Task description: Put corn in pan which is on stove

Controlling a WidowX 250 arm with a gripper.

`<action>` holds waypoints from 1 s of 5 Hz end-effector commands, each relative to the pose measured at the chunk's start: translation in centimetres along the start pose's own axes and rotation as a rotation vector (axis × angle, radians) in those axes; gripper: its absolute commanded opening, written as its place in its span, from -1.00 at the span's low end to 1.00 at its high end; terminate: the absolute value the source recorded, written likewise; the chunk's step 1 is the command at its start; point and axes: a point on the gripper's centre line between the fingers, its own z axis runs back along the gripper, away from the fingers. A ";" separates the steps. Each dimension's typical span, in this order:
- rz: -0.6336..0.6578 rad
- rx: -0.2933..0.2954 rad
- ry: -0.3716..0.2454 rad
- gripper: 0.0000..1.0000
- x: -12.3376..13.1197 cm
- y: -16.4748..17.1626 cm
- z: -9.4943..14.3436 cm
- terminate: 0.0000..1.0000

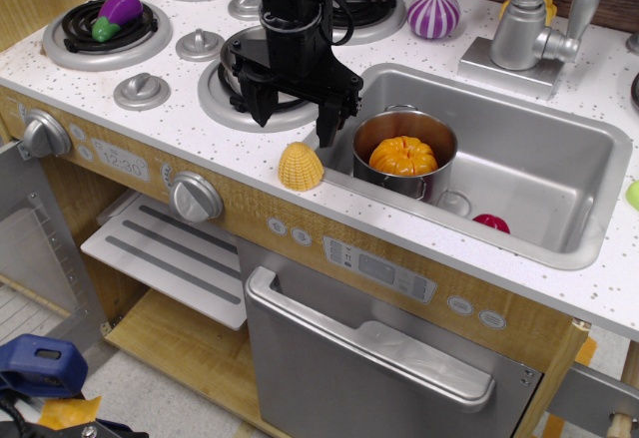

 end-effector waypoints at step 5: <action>-0.013 -0.100 -0.012 1.00 0.7 -0.1 -2.1 -1.00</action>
